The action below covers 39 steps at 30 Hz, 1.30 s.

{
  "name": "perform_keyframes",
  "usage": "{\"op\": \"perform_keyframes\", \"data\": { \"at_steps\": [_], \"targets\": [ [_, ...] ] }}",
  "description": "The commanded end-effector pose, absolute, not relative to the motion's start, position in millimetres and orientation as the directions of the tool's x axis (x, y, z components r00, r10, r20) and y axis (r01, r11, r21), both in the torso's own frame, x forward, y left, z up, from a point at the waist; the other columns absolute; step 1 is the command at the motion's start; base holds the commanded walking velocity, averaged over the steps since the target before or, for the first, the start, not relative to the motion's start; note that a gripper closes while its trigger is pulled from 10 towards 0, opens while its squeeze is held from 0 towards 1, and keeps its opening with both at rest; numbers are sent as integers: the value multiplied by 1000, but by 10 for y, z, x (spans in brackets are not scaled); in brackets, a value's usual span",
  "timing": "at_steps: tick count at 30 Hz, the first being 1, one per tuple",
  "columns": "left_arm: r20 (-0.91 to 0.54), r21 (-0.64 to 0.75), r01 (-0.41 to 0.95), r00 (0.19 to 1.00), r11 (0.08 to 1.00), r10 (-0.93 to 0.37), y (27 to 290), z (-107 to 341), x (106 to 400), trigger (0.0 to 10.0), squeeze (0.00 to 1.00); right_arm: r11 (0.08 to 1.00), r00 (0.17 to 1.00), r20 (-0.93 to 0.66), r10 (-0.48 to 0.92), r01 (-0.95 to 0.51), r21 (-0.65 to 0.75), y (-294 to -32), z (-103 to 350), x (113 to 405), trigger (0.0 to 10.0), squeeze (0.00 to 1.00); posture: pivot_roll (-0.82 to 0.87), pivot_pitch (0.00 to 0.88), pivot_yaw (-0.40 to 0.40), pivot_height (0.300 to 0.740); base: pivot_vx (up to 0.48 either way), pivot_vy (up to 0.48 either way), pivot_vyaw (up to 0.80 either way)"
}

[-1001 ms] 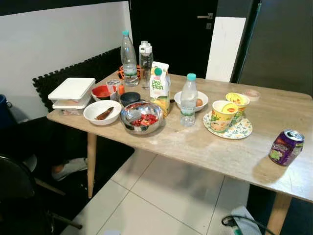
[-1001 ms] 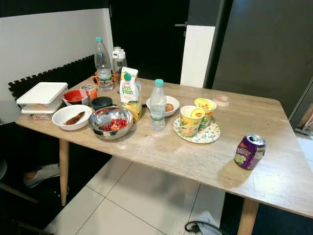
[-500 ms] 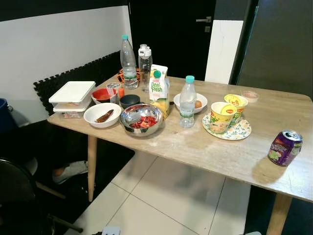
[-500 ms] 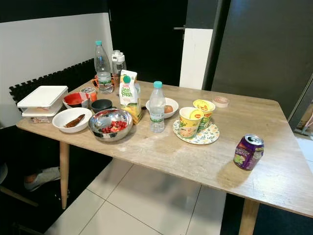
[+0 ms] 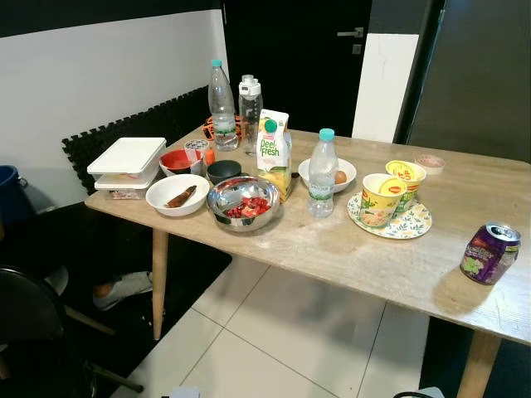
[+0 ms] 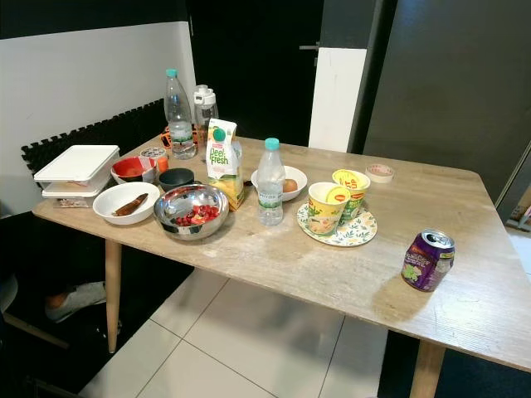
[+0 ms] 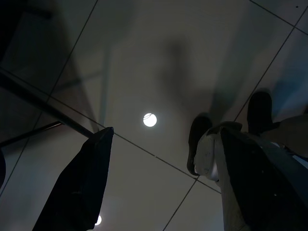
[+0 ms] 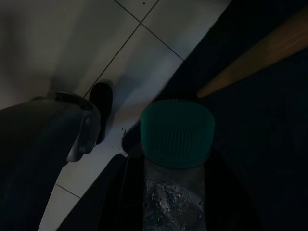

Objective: Restocking fridge

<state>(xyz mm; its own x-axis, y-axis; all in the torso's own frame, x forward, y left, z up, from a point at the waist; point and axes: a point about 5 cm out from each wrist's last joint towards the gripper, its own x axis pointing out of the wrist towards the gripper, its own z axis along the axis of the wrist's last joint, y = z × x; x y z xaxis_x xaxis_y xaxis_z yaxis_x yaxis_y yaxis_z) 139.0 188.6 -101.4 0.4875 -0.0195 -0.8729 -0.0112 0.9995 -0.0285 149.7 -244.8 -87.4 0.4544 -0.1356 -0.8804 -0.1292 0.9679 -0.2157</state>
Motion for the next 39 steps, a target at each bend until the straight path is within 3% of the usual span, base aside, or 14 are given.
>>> {"op": "perform_keyframes", "data": {
  "at_steps": [1, 35, 39],
  "targets": [
    [-881, -26, -30, 472, 999, -8, 1923, -1024, 1355, 10000, 0, 970, 452, -881, -142, -114, -215, -2442, -878, 1494, 10000, 0, -61, 0, 12, 734, 0, 0, 0],
    [-887, -42, -32, 461, 999, -23, 1881, -1038, 1330, 10000, 0, 977, 431, -893, -130, -98, -190, -2411, -910, 1435, 10000, 0, -68, 0, 17, 734, 0, 0, 0],
    [-888, -44, -29, 459, 999, -26, 1869, -1040, 1330, 10000, 0, 978, 425, -897, -124, -101, -183, -2399, -918, 1424, 10000, 0, -69, 0, 18, 734, 0, 0, -750]
  ]
}}
